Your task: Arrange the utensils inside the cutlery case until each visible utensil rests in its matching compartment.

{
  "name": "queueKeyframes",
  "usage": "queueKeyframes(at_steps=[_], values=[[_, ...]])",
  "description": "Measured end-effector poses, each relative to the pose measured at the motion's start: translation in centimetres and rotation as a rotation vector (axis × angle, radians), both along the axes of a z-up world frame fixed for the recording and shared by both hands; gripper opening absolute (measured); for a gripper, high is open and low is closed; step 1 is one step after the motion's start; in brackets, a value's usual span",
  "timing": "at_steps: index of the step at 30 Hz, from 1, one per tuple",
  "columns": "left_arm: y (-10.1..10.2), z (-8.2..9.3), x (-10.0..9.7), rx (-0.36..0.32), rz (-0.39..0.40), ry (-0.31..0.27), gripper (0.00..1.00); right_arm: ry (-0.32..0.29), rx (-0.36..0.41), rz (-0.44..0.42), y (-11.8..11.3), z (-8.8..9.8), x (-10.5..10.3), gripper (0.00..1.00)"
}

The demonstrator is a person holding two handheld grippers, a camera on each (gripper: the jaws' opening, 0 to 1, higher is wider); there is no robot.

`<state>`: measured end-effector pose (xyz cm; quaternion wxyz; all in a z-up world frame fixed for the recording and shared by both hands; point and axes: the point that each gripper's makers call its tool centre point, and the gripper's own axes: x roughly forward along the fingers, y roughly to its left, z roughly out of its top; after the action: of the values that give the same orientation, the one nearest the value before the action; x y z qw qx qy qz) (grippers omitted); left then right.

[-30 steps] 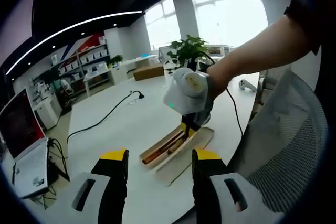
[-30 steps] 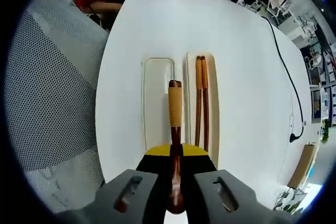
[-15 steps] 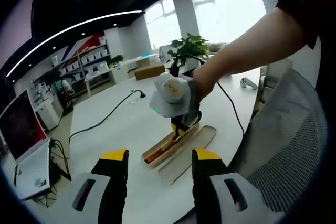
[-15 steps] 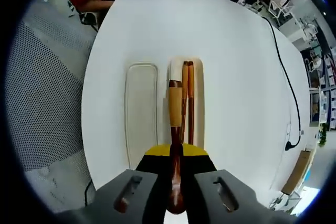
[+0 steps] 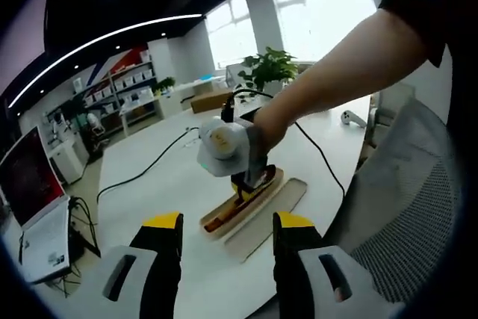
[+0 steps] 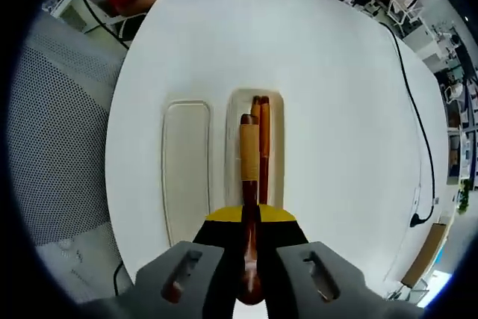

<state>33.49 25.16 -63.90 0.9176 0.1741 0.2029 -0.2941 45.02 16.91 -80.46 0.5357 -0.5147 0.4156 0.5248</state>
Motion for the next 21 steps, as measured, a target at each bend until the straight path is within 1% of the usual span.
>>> queueKeyframes(at_steps=[7, 15, 21], values=[[-0.1, -0.2, -0.1, 0.001, -0.007, 0.014, 0.5, 0.018, -0.014, 0.03, 0.6, -0.5, -0.2, 0.0], [-0.1, -0.1, -0.1, -0.013, 0.0, 0.014, 0.49, 0.026, -0.007, 0.02, 0.8, -1.3, -0.1, 0.01], [-0.1, -0.1, -0.1, -0.019, 0.002, 0.011, 0.49, 0.034, -0.005, 0.024, 1.2, -1.5, -0.4, 0.01]])
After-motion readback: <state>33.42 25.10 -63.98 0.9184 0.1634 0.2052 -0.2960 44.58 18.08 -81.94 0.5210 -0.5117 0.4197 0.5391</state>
